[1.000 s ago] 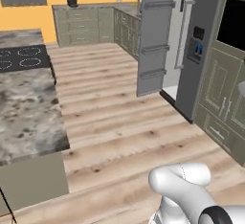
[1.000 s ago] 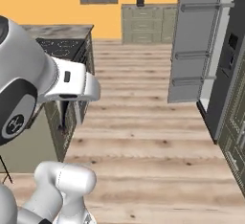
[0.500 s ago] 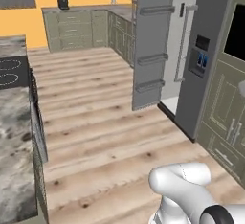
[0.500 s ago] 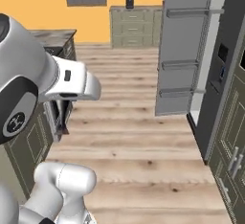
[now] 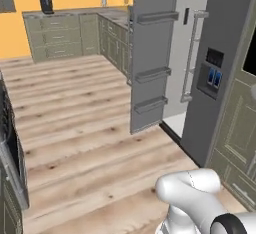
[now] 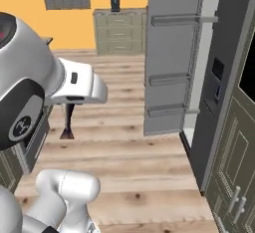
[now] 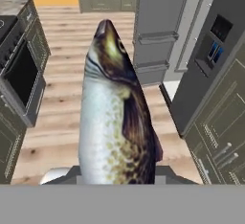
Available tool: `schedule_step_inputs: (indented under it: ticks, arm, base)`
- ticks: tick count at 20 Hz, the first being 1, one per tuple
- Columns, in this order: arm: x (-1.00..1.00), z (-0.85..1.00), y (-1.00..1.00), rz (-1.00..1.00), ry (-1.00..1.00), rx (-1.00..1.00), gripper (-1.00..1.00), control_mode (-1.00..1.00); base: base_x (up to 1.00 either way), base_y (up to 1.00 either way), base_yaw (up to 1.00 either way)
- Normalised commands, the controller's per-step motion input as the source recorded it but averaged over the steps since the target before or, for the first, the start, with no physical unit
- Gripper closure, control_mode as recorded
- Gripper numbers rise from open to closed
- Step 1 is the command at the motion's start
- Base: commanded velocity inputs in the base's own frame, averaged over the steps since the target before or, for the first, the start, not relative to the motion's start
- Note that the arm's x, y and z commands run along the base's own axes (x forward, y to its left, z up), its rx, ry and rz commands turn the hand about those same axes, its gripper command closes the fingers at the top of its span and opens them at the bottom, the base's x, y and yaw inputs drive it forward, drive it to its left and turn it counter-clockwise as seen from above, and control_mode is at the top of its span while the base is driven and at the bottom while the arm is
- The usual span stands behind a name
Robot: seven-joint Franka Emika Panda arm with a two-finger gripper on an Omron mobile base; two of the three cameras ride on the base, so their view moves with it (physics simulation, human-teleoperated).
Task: Transport the fish and lime to the fridge. Place the fish on the rack containing meat and place the lime on the rack containing the vegetable, ensuring meats and vegetables are on different racks.
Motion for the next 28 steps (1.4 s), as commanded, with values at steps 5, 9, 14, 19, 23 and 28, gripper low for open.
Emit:
schedule_step_inputs:
  ticks: [5, 9, 14, 19, 23, 28]
  arm:
    - [0.00, 0.00, 0.00, 0.00, 0.00, 0.00, 1.00, 1.00]
    - [0.00, 0.00, 0.00, 0.00, 0.00, 0.00, 1.00, 1.00]
    - [0.00, 0.00, 0.00, 0.00, 0.00, 0.00, 1.00, 1.00]
    - [0.00, 0.00, 0.00, 0.00, 0.00, 0.00, 1.00, 1.00]
    - [0.00, 0.00, 0.00, 0.00, 0.00, 0.00, 1.00, 1.00]
    - [0.00, 0.00, 0.00, 0.00, 0.00, 0.00, 1.00, 1.00]
  base:
    - [1.00, 0.05, -0.30]
    - [1.00, 0.00, -0.39]
    - [1.00, 0.16, -0.48]
    - [0.91, 0.69, -0.48]
    - [0.66, 0.56, -0.32]
    - [0.77, 0.42, -0.27]
